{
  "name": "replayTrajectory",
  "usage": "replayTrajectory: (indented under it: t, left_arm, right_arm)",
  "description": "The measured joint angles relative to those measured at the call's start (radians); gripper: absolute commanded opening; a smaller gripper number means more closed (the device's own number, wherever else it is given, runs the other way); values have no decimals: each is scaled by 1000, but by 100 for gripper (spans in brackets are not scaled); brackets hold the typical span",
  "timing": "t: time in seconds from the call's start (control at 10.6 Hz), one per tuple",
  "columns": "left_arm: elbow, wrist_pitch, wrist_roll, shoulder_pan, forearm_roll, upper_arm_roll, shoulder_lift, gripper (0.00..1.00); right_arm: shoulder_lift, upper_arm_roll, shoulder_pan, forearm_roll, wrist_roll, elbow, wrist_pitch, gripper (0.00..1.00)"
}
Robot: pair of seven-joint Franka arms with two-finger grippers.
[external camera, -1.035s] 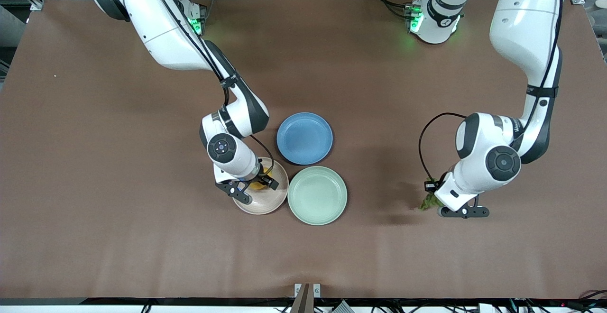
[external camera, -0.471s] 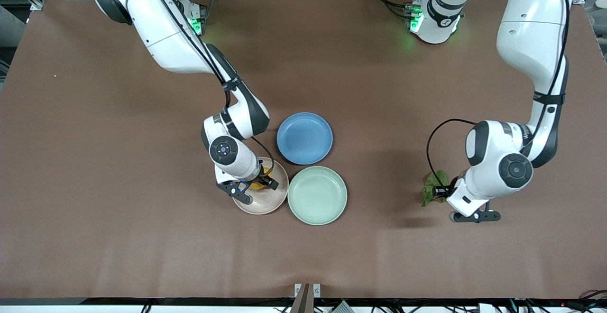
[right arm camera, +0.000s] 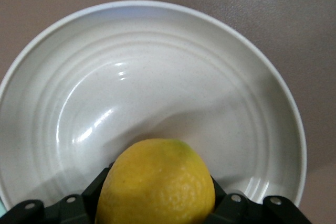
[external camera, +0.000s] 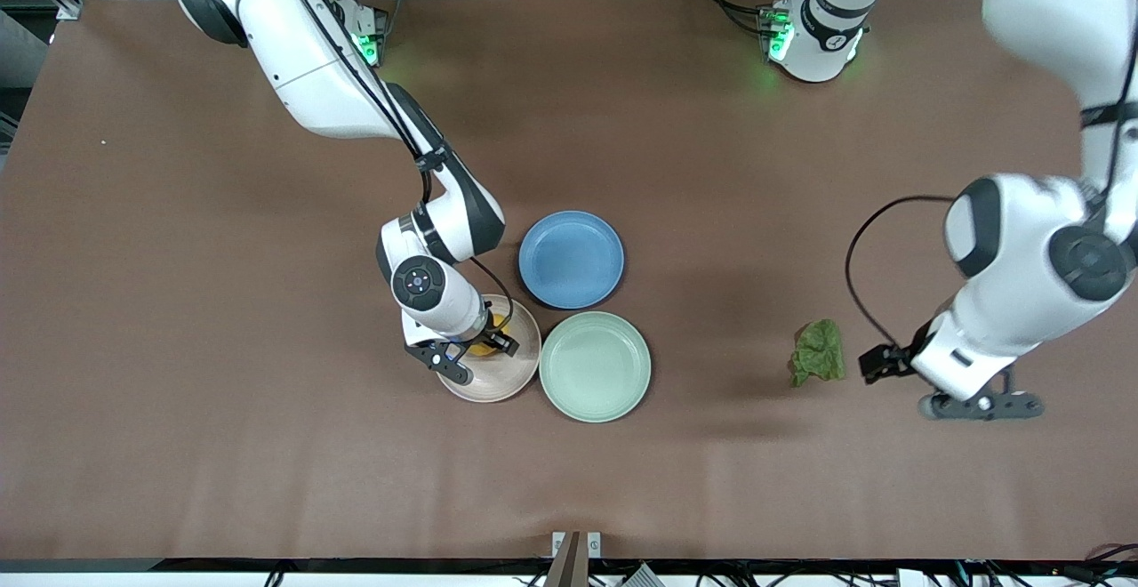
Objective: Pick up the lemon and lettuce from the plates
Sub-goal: 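Lower the lettuce onto the table and open the left gripper, then lift the lemon off the cream plate and carry it away with the right gripper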
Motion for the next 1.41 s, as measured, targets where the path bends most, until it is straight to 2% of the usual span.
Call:
replayTrajectory:
  t: [0.38,0.75,1.04,1.41]
  left_arm:
    - [3,-213,0,-3,0,-4,-199,100]
    - [-5,-401,0,-4,0,-11,-380,100]
    - [-41,-447,0,-2,-10,-11,-452,100]
    - [-79,-447,38,31,-45,-9,-474,100]
  right_arm:
    - [0,-6,-9,0,-5,7,-8,63]
    - [-7,-8,-25,0,-30,68,-116,63]
    - [-44,-8,-63,1,-107,83,-203,63]
    - [-133,-8,-146,1,-289,85,-339,63]
